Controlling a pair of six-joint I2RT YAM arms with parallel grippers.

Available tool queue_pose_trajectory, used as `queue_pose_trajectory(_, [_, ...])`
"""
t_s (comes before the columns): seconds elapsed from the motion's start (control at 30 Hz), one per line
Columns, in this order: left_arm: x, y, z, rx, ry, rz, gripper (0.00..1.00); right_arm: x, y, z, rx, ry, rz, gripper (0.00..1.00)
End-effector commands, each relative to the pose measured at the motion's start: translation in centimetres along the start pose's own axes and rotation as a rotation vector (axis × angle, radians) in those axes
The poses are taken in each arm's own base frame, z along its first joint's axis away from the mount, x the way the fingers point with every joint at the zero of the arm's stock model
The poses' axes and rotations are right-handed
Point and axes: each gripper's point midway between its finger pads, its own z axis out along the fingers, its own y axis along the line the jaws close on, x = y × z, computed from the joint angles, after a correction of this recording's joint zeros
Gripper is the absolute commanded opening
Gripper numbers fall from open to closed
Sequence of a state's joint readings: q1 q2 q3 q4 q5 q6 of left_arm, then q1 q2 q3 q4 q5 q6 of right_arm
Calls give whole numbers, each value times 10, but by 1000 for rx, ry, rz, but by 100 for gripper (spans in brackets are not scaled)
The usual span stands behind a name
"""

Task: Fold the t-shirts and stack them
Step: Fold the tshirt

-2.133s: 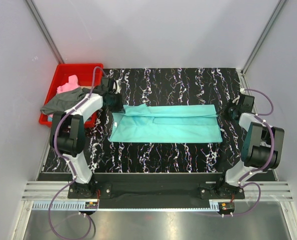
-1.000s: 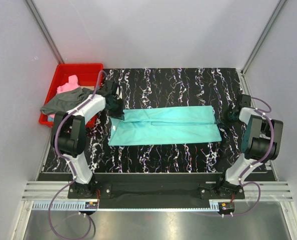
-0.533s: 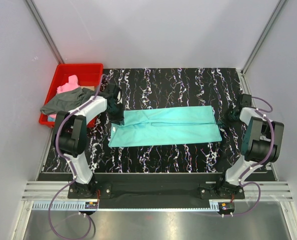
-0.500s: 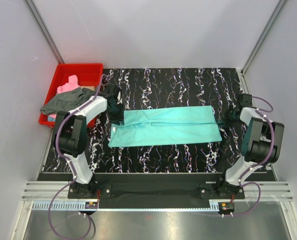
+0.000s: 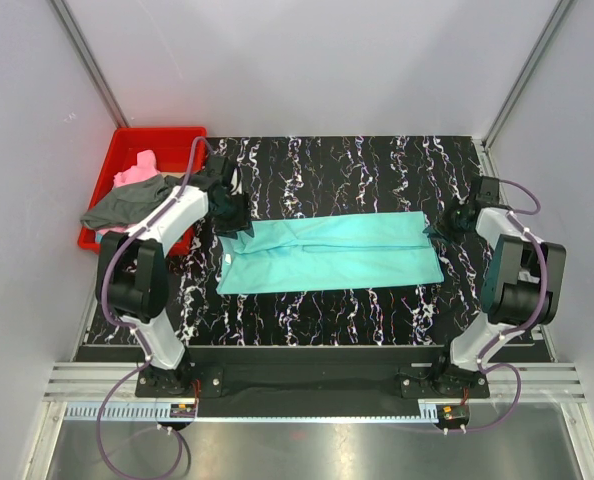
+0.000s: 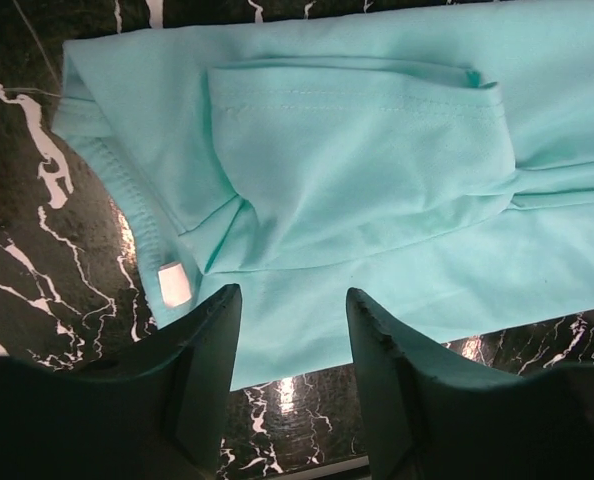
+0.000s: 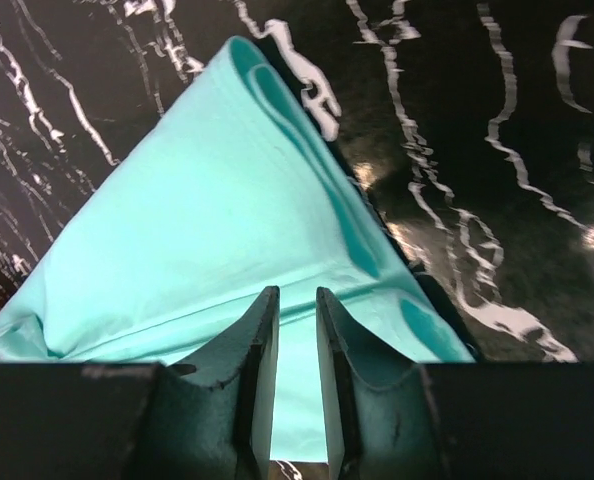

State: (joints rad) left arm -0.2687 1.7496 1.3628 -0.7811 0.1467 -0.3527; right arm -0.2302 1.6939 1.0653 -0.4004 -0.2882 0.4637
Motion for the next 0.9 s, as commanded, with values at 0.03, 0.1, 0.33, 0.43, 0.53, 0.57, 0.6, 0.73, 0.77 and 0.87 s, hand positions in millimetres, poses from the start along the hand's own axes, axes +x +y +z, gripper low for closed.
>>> queue_pose_trajectory(0.03, [-7,-17,5,95,-3,-6,54,8,14,20,-68,32,-20,28])
queue_pose_trajectory(0.1, [-8,-22,9,126,-1,-3,56,9,4,27,-24,34,-8,27])
queue_pose_trajectory(0.33, [-43,-11,18,139,-58,22,60,3,0,28,3,12,-14,28])
queue_pose_trajectory(0.43, [-48,-6,26,160,-41,30,61,-5,14,12,-37,-23,-30,31])
queue_pose_trajectory(0.53, [-50,-4,37,160,-29,56,61,-11,28,-6,-79,-52,-44,34])
queue_pose_trajectory(0.57, [-50,-5,39,170,-23,59,61,-15,33,-10,-91,-61,-52,34])
queue_pose_trajectory(0.6, [-52,-7,40,177,-23,67,61,-16,39,-16,-105,-66,-55,35])
queue_pose_trajectory(0.73, [-51,-7,48,184,-11,62,55,-23,53,-30,-142,-81,-69,36])
queue_pose_trajectory(0.77, [-53,-8,47,191,-20,63,53,-25,55,-33,-148,-88,-70,36])
queue_pose_trajectory(0.87, [-55,-12,42,207,-38,74,40,-25,66,-41,-176,-93,-93,36])
